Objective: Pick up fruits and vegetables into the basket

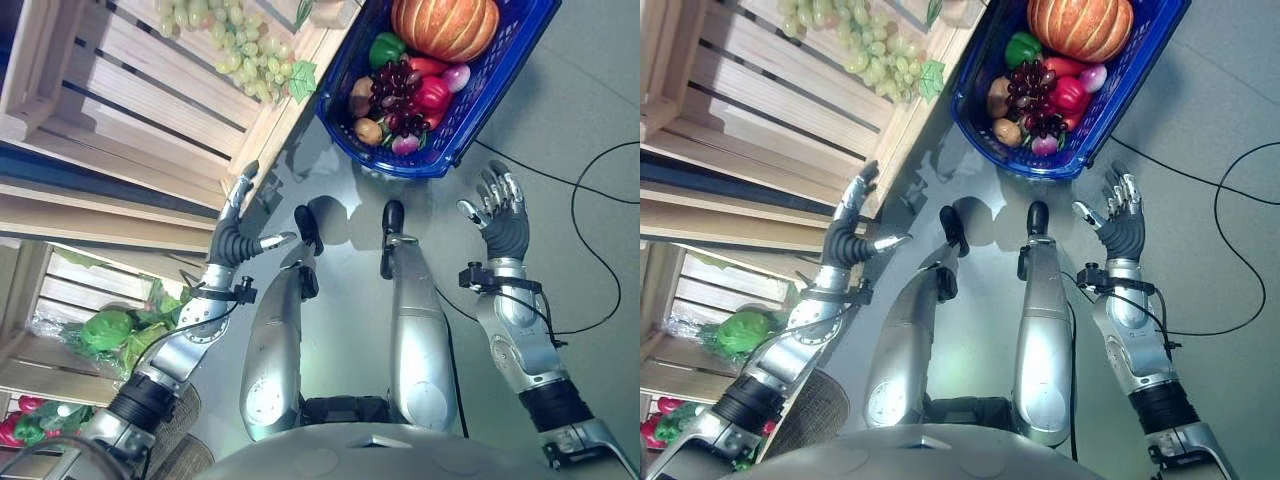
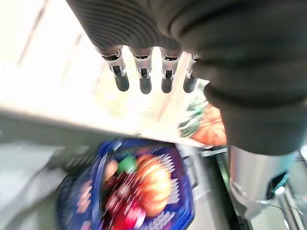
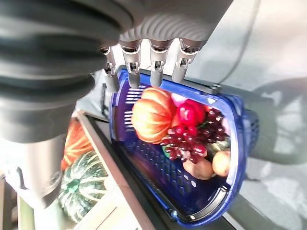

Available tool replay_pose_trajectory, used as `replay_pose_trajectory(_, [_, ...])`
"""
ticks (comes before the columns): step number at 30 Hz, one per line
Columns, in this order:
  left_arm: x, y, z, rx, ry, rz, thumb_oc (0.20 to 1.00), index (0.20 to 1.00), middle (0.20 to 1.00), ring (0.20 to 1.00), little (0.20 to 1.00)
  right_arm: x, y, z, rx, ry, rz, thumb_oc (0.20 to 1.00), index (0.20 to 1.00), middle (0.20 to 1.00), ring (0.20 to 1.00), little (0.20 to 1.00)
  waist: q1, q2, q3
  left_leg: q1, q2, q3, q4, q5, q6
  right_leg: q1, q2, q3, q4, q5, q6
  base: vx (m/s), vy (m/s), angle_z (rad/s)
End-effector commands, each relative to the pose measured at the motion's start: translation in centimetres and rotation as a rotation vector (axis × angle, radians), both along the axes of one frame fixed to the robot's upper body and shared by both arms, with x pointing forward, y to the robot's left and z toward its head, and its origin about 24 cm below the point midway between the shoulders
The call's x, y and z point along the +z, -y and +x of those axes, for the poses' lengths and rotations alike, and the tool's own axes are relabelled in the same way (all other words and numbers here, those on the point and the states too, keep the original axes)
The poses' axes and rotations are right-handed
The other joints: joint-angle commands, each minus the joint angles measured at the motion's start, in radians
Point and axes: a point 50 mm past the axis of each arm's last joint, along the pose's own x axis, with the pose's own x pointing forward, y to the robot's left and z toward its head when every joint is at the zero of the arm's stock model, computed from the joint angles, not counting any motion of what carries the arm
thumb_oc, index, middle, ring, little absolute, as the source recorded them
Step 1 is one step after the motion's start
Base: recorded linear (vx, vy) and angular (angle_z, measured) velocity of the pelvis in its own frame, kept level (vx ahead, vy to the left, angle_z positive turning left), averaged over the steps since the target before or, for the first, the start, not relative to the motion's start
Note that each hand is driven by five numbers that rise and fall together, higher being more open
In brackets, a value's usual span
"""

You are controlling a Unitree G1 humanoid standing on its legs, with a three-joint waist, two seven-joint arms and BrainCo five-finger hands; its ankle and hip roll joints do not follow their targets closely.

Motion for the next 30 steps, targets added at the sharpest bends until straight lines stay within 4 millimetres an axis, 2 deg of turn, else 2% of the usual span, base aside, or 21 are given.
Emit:
replay_pose_trajectory(1, [2.5,-0.5,-0.8,0.116,0.262,0.126,1.000,1.000,1.000,1.000,1.000,0.5,0.7,-1.3,0.007,0.045,-0.060,1.000,1.000,1.000,1.000,1.000,-0.034,0.058,-0.048,0.039,-0.041,0.012,0.112,-0.197,0.020,0.084,0.054,-0.072,-0.108,0.000,0.040,0.00,0.000,0.00])
replay_pose_trajectory(4, [4.4,-1.5,-0.1,0.270,0.391,0.243,1.000,1.000,1.000,1.000,1.000,0.4,0.7,-1.5,0.018,0.030,-0.091,1.000,1.000,1.000,1.000,1.000,-0.045,0.056,-0.048,0.060,-0.044,0.016,0.106,-0.194,0.017,0.101,0.054,-0.066,-0.117,0.002,0.044,-0.02,0.007,0.00])
replay_pose_trajectory(5, [5.0,-2.0,0.1,0.334,0.436,0.287,1.000,1.000,1.000,1.000,1.000,0.5,0.7,-1.5,0.024,0.038,-0.105,1.000,1.000,1.000,1.000,1.000,-0.050,0.055,-0.048,0.047,-0.042,0.030,0.100,-0.170,0.023,0.089,0.050,-0.073,-0.128,0.028,0.038,-0.05,0.029,0.01])
replay_pose_trajectory(6, [5.5,-2.6,0.4,0.404,0.460,0.342,1.000,1.000,1.000,1.000,1.000,0.5,0.7,-1.7,0.031,0.036,-0.121,1.000,1.000,1.000,1.000,1.000,-0.055,0.054,-0.048,0.054,-0.042,0.032,0.099,-0.171,0.022,0.094,0.050,-0.070,-0.127,0.027,0.039,-0.03,0.036,0.00])
replay_pose_trajectory(9, [7.2,-4.6,1.4,0.583,0.527,0.471,1.000,1.000,1.000,1.000,1.000,0.8,0.6,-2.0,0.059,0.039,-0.185,1.000,1.000,1.000,1.000,1.000,-0.076,0.049,-0.048,0.062,-0.039,0.041,0.110,-0.175,0.021,0.095,0.051,-0.056,-0.113,0.020,0.039,0.07,0.057,-0.06])
replay_pose_trajectory(10, [7.7,-5.5,1.8,0.642,0.533,0.539,1.000,1.000,1.000,1.000,1.000,0.8,0.7,-2.3,0.073,0.034,-0.222,1.000,1.000,1.000,1.000,1.000,-0.087,0.050,-0.048,0.081,-0.039,0.034,0.124,-0.202,0.013,0.112,0.054,-0.040,-0.098,-0.008,0.045,0.06,0.077,-0.08])
replay_pose_trajectory(11, [8.1,-5.9,1.9,0.686,0.565,0.591,1.000,1.000,1.000,1.000,1.000,1.1,0.8,-2.4,0.086,0.042,-0.242,1.000,1.000,1.000,1.000,1.000,-0.094,0.048,-0.048,0.063,-0.037,0.049,0.124,-0.181,0.019,0.092,0.052,-0.042,-0.099,0.014,0.038,0.14,0.093,-0.11])
replay_pose_trajectory(12, [8.2,-6.3,2.1,0.725,0.579,0.650,1.000,1.000,1.000,1.000,1.000,1.1,0.8,-2.6,0.101,0.034,-0.263,1.000,1.000,1.000,1.000,1.000,-0.102,0.048,-0.048,0.082,-0.038,0.039,0.136,-0.208,0.012,0.108,0.057,-0.028,-0.084,-0.015,0.045,0.06,0.071,-0.14])
replay_pose_trajectory(16, [10.1,-7.7,3.2,0.855,0.630,0.863,1.000,1.000,1.000,1.000,1.000,1.5,0.8,-2.6,0.170,0.021,-0.347,1.000,1.000,1.000,1.000,1.000,-0.136,0.050,-0.048,0.076,-0.034,0.054,0.153,-0.212,0.009,0.090,0.063,-0.002,-0.064,-0.019,0.043,0.08,0.090,-0.10])
replay_pose_trajectory(20, [11.5,-8.4,4.7,0.942,0.624,1.030,1.000,1.000,1.000,1.000,1.000,1.6,0.7,-2.4,0.236,0.002,-0.420,1.000,1.000,1.000,1.000,1.000,-0.168,0.052,-0.048,0.063,-0.029,0.075,0.171,-0.216,0.010,0.063,0.072,0.028,-0.044,-0.023,0.041,0.06,0.096,-0.19])
replay_pose_trajectory(23, [11.9,-8.2,5.8,0.938,0.606,1.104,1.000,1.000,1.000,1.000,1.000,1.6,0.5,-2.1,0.277,-0.013,-0.476,1.000,1.000,1.000,1.000,1.000,-0.186,0.057,-0.048,0.049,-0.027,0.086,0.187,-0.221,0.012,0.041,0.077,0.049,-0.031,-0.022,0.041,0.07,0.084,-0.28])
replay_pose_trajectory(30, [11.6,-8.5,8.8,0.895,0.400,1.256,1.000,1.000,1.000,1.000,1.000,2.1,0.3,-1.3,0.330,-0.037,-0.519,1.000,1.000,1.000,1.000,1.000,-0.224,0.065,-0.048,0.016,-0.024,0.109,0.202,-0.222,0.011,-0.012,0.091,0.086,-0.002,-0.022,0.043,0.06,0.078,-0.14])
